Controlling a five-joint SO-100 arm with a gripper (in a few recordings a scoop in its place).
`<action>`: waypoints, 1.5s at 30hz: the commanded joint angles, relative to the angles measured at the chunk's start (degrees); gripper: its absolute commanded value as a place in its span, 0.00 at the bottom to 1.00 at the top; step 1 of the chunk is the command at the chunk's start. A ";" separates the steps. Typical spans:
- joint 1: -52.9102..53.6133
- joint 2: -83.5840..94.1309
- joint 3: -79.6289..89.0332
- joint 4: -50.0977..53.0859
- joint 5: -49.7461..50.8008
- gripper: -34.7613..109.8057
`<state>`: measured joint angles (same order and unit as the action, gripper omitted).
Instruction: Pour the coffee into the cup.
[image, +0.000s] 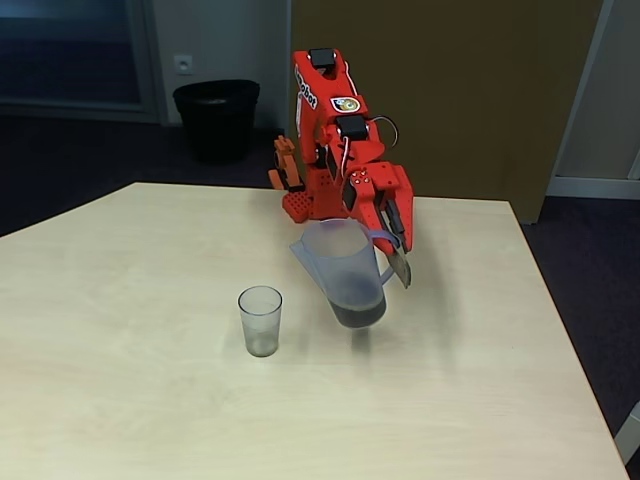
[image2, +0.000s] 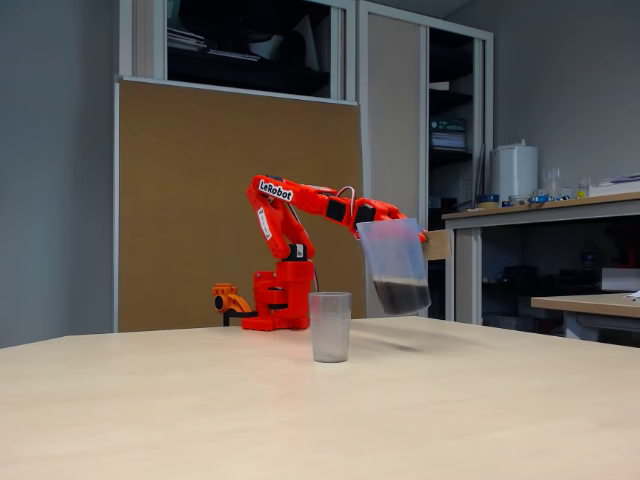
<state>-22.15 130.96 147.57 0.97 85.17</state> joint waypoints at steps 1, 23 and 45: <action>0.88 1.85 -1.67 -3.25 3.08 0.24; 0.26 -4.13 -7.47 -7.38 18.72 0.24; 4.83 -9.05 -10.72 -12.13 26.72 0.24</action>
<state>-18.02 121.38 140.71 -8.26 110.57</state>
